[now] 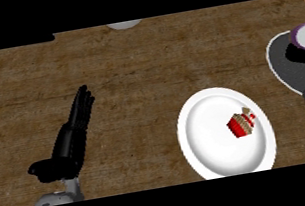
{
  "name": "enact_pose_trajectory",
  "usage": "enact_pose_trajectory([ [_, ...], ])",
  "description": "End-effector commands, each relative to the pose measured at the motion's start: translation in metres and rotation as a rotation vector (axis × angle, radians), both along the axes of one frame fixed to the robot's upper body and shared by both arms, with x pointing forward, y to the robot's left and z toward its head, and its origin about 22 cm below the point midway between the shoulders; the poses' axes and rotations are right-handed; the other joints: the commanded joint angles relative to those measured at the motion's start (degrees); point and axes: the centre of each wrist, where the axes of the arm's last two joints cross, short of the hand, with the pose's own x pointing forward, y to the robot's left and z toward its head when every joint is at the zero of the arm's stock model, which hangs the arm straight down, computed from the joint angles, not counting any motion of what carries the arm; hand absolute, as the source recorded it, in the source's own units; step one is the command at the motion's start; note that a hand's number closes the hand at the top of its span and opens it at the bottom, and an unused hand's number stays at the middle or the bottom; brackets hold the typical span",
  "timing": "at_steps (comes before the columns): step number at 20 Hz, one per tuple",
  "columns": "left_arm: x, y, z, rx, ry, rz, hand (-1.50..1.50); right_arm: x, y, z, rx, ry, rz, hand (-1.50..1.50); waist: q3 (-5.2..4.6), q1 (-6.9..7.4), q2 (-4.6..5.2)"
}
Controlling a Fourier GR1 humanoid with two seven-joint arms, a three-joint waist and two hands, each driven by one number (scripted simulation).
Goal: Pick the can from the plate and place it in the pan
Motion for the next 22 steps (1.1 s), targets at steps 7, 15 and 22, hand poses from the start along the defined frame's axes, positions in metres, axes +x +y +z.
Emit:
enact_pose_trajectory([
  [7,-0.005,0.0,-0.01,0.0,-0.01,-0.014,0.0,0.007,-0.107,0.004,0.006,-0.119,-0.1,1.5,0.09,1.03,0.4],
  [15,0.0,-0.015,0.008,-0.014,-0.015,-0.041,0.0,0.0,-0.121,-0.027,0.248,0.315,-0.013,-1.5,0.11,2.52,0.92],
  [22,0.007,-0.007,-0.002,-0.015,-0.016,-0.053,0.0,0.007,-0.125,-0.021,0.419,0.215,0.163,-1.5,0.25,2.34,1.17],
])
